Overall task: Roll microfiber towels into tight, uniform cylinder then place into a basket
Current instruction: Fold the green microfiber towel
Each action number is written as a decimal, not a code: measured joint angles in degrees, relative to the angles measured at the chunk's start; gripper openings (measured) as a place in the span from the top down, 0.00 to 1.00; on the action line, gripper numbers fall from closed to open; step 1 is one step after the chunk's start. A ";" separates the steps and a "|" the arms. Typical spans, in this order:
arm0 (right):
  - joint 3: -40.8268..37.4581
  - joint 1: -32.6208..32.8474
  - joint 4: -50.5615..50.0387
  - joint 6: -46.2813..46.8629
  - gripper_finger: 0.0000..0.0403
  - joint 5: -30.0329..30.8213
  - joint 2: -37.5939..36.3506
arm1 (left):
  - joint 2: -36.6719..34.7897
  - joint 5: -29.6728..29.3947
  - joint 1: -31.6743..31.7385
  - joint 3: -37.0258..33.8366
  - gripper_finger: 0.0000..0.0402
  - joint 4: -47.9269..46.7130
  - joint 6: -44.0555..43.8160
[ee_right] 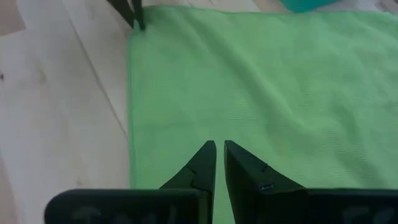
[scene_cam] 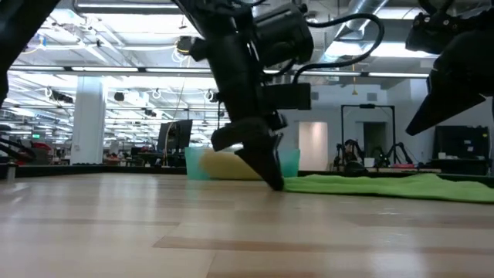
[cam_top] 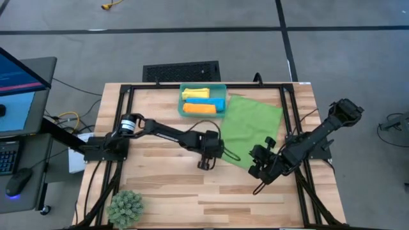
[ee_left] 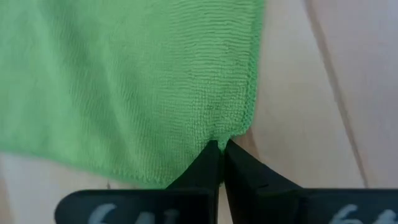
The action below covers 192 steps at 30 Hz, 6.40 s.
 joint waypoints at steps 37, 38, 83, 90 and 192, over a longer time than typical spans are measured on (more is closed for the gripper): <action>2.18 25.92 22.91 10.66 0.87 -7.25 0.00 | -0.64 -5.28 -22.90 1.55 1.00 -12.22 -45.64; 2.90 25.88 22.88 8.32 0.87 -6.89 0.00 | -0.52 -4.68 -23.28 2.14 1.00 -12.04 -46.03; 6.75 18.93 18.72 -12.92 0.48 -22.23 22.99 | -0.72 -5.07 -26.07 7.69 1.00 -10.02 -54.93; 6.64 19.22 18.77 -5.22 0.68 -19.23 23.37 | -0.74 -6.20 -26.07 7.69 1.00 -12.90 -53.37; 54.03 3.72 -42.29 -13.21 0.99 3.72 9.51 | -38.83 -24.05 -14.34 7.68 1.00 -36.24 -40.77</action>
